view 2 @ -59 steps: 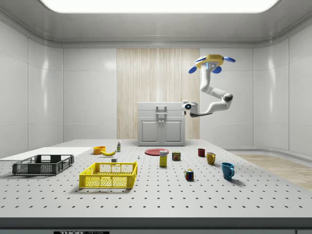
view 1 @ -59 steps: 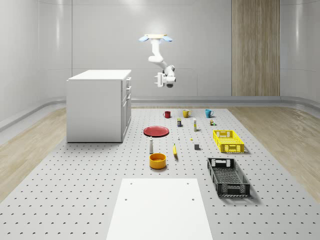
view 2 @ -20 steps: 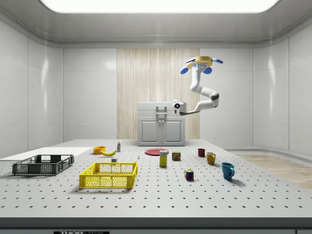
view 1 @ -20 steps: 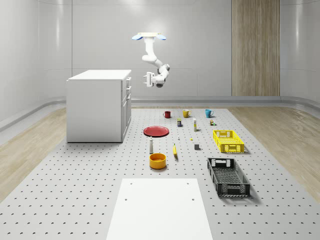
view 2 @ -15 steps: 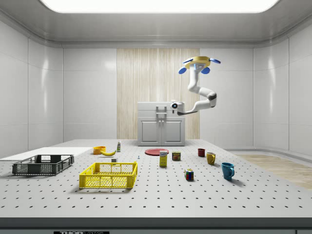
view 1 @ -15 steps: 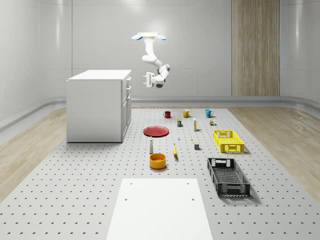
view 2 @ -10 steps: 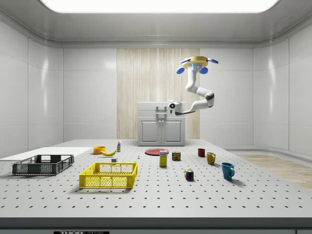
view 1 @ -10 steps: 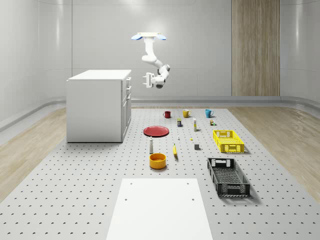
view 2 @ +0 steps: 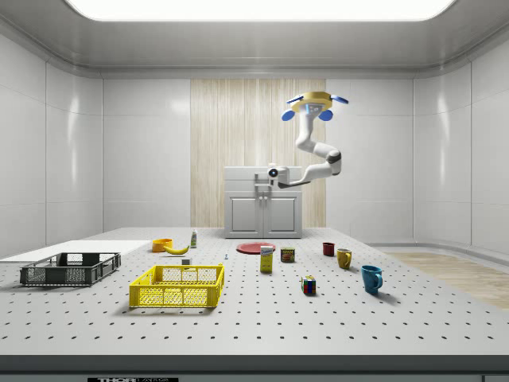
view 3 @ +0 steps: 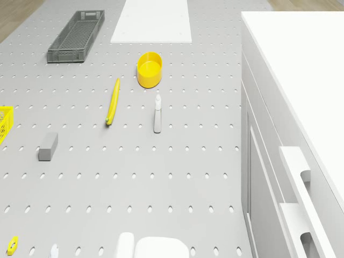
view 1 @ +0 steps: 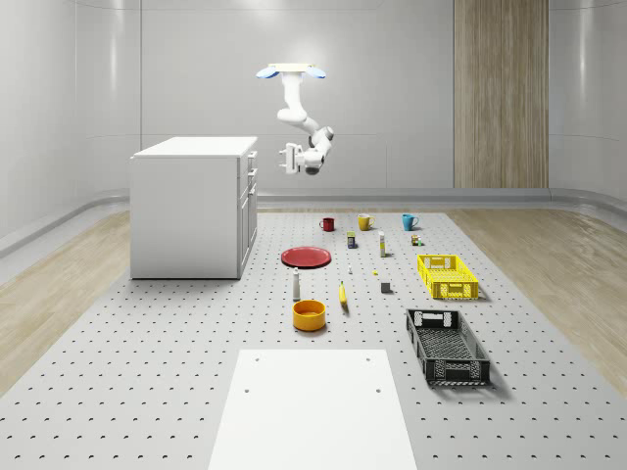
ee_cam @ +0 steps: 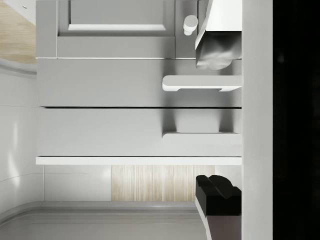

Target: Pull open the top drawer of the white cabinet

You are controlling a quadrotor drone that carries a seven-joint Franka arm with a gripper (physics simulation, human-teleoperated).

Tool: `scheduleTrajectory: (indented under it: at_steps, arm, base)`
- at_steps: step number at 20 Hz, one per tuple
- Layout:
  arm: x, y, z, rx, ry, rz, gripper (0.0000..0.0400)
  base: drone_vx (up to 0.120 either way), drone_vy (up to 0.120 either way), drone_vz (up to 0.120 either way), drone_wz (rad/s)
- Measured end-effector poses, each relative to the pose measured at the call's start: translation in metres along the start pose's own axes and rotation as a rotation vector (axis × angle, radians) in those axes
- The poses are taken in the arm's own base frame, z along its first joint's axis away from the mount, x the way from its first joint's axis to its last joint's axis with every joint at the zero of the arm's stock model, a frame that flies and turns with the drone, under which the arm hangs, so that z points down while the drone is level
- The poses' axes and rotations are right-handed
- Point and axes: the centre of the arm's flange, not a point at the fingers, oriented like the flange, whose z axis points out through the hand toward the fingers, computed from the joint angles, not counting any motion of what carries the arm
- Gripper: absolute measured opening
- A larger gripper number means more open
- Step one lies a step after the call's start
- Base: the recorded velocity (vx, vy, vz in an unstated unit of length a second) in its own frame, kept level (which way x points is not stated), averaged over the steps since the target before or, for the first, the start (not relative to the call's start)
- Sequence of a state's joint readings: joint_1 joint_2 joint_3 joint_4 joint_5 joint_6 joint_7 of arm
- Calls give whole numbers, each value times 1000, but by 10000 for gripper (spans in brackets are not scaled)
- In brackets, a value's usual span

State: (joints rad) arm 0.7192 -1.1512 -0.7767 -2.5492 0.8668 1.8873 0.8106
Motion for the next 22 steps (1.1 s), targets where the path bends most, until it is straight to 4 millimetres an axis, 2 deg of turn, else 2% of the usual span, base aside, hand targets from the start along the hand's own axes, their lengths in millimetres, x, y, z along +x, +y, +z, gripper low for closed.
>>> scheduleTrajectory:
  at_steps: [6, 14, 22]
  arm:
    - [0, 0, 3, 0, 0, 0, 311]
    - [0, 0, 30, 0, 0, 0, 312]
    - [16, 16, 40, 0, 0, 0, 311]
  base:
    - [13, 0, 0, 0]
    - [0, 0, 0, 0]
    - [0, 0, 0, 0]
